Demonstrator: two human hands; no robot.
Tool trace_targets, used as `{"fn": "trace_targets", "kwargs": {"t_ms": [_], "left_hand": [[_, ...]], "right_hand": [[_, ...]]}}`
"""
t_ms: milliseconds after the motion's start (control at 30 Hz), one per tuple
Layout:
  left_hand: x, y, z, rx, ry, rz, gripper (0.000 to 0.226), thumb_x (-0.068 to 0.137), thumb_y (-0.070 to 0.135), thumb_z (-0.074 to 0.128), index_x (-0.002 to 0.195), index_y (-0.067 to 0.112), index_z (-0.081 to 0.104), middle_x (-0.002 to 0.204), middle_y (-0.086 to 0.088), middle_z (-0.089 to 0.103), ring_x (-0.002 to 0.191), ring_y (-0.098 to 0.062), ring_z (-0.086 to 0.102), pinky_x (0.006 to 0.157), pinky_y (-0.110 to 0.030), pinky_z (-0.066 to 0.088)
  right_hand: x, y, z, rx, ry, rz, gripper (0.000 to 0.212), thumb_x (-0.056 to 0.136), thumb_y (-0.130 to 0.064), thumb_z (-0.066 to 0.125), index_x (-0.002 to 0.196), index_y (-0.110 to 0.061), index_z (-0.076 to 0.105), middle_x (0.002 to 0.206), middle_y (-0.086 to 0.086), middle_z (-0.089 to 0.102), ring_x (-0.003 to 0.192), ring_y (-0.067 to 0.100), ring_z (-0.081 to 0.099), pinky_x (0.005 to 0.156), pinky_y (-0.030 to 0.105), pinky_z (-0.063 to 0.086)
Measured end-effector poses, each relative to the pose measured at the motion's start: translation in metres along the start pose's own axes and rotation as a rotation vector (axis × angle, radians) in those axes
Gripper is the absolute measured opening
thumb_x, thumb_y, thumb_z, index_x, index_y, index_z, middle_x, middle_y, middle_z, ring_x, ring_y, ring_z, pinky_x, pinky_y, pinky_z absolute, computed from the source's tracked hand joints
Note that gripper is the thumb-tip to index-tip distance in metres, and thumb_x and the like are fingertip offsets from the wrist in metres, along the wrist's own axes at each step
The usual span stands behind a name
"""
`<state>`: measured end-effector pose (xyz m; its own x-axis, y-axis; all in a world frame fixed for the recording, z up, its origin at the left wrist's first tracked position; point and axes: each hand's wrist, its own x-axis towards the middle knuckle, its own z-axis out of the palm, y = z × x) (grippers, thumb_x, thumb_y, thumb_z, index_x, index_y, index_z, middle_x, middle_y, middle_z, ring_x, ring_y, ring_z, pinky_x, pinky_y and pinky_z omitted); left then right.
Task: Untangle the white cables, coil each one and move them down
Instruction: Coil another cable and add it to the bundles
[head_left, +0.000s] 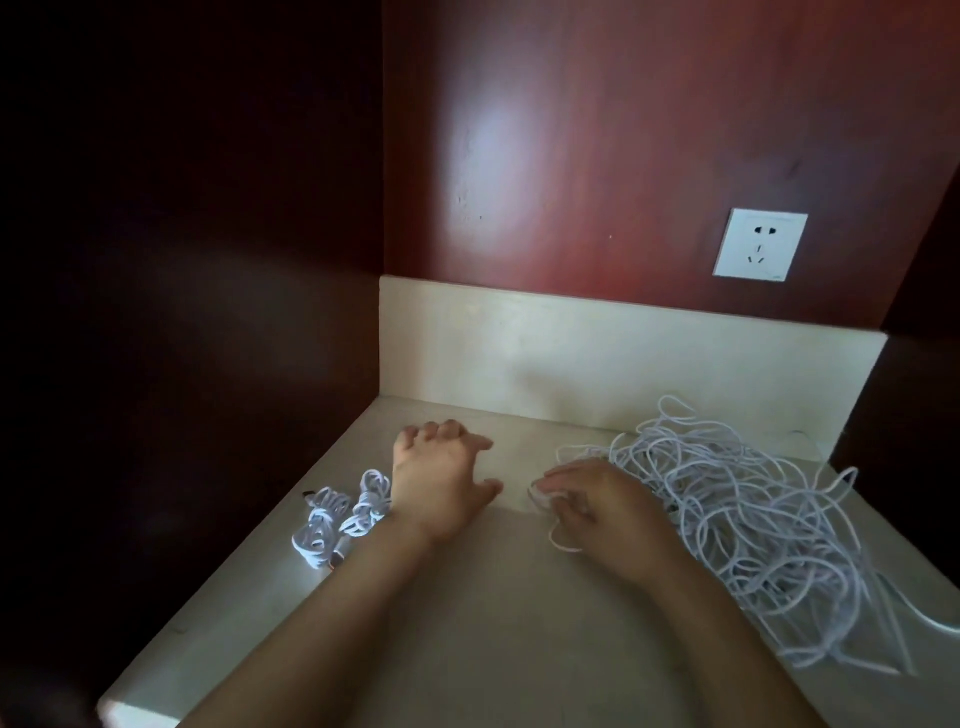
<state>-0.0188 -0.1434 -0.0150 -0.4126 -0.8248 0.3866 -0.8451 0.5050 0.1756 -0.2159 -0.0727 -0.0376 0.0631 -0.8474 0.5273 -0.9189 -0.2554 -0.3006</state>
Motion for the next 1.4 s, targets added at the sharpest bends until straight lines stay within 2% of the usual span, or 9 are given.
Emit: {"fn": "trace_targets", "kwargs": {"t_ms": [167, 333, 533, 667, 733, 800, 1000, 1200, 1400], "left_hand": [[0.01, 0.043, 0.016, -0.259, -0.09, 0.216, 0.036, 0.094, 0.033, 0.055, 0.129, 0.036, 0.06, 0.126, 0.008, 0.062, 0.117, -0.016, 0.056, 0.097, -0.028, 0.042], [0.023, 0.061, 0.041, -0.157, -0.236, 0.213, 0.044, 0.094, 0.021, 0.048, 0.137, 0.032, 0.052, 0.137, 0.001, 0.056, 0.127, -0.021, 0.05, 0.101, -0.033, 0.043], [0.024, 0.061, 0.059, -0.152, -0.202, 0.237, 0.034, 0.094, 0.028, 0.05, 0.124, 0.036, 0.062, 0.122, 0.003, 0.063, 0.114, -0.022, 0.056, 0.091, -0.033, 0.048], [0.024, 0.053, 0.064, -0.175, -0.173, 0.267, 0.037, 0.094, 0.03, 0.049, 0.129, 0.039, 0.059, 0.123, 0.002, 0.06, 0.113, -0.021, 0.053, 0.092, -0.029, 0.042], [0.024, 0.049, 0.065, -0.163, -0.146, 0.25, 0.037, 0.095, 0.034, 0.049, 0.13, 0.04, 0.059, 0.122, 0.002, 0.06, 0.113, -0.021, 0.053, 0.095, -0.028, 0.038], [0.025, 0.045, 0.065, -0.108, -0.119, 0.221, 0.037, 0.096, 0.038, 0.046, 0.13, 0.039, 0.058, 0.124, 0.001, 0.059, 0.115, -0.022, 0.052, 0.1, -0.029, 0.034], [0.026, 0.039, 0.068, -0.043, -0.108, 0.156, 0.037, 0.098, 0.039, 0.04, 0.129, 0.038, 0.06, 0.123, 0.001, 0.058, 0.117, -0.022, 0.05, 0.103, -0.031, 0.032], [0.028, 0.045, 0.063, -0.436, 0.003, 0.31, 0.049, 0.096, 0.017, 0.047, 0.143, 0.028, 0.043, 0.147, -0.005, 0.04, 0.135, -0.024, 0.036, 0.112, -0.034, 0.032], [0.025, 0.048, 0.068, -0.241, -0.082, 0.253, 0.039, 0.102, 0.032, 0.037, 0.14, 0.032, 0.048, 0.162, -0.002, 0.015, 0.15, -0.021, 0.002, 0.121, -0.038, -0.002]], "right_hand": [[-0.004, 0.015, -0.026, -0.102, 0.083, 0.181, 0.025, 0.093, -0.014, 0.057, 0.106, -0.024, 0.075, 0.113, -0.003, 0.071, 0.109, 0.019, 0.062, 0.092, 0.03, 0.047], [-0.02, 0.031, -0.033, -0.301, -0.138, 0.22, 0.026, 0.093, -0.032, 0.047, 0.105, -0.027, 0.07, 0.106, -0.004, 0.07, 0.102, 0.021, 0.063, 0.084, 0.036, 0.05], [-0.029, 0.039, -0.023, -0.404, -0.34, 0.178, 0.041, 0.1, -0.025, 0.039, 0.14, -0.031, 0.049, 0.152, -0.01, 0.04, 0.145, 0.013, 0.025, 0.117, 0.038, 0.014], [-0.014, 0.033, -0.022, -0.25, -0.32, 0.377, 0.032, 0.1, -0.029, 0.038, 0.099, -0.025, 0.069, 0.122, -0.004, 0.062, 0.123, 0.017, 0.051, 0.107, 0.038, 0.026], [-0.002, 0.023, -0.022, -0.217, -0.309, 0.445, 0.038, 0.099, -0.036, 0.036, 0.069, -0.024, 0.056, 0.095, 0.0, 0.062, 0.1, 0.023, 0.058, 0.098, 0.041, 0.032], [0.004, 0.019, -0.016, -0.262, -0.311, 0.463, 0.04, 0.099, -0.037, 0.034, 0.07, -0.025, 0.058, 0.098, 0.003, 0.064, 0.099, 0.024, 0.058, 0.1, 0.044, 0.03], [0.002, 0.028, 0.0, -0.276, -0.31, 0.494, 0.036, 0.098, -0.043, 0.037, 0.124, -0.046, 0.061, 0.126, -0.005, 0.052, 0.124, 0.016, 0.045, 0.113, 0.05, 0.017], [0.001, 0.028, 0.0, -0.222, -0.218, 0.501, 0.04, 0.098, -0.039, 0.033, 0.102, -0.033, 0.072, 0.11, -0.007, 0.055, 0.109, 0.012, 0.049, 0.113, 0.048, 0.018], [0.002, 0.032, 0.003, -0.206, -0.159, 0.494, 0.036, 0.097, -0.042, 0.038, 0.076, -0.031, 0.065, 0.096, -0.006, 0.055, 0.101, 0.014, 0.052, 0.111, 0.051, 0.024]]}}
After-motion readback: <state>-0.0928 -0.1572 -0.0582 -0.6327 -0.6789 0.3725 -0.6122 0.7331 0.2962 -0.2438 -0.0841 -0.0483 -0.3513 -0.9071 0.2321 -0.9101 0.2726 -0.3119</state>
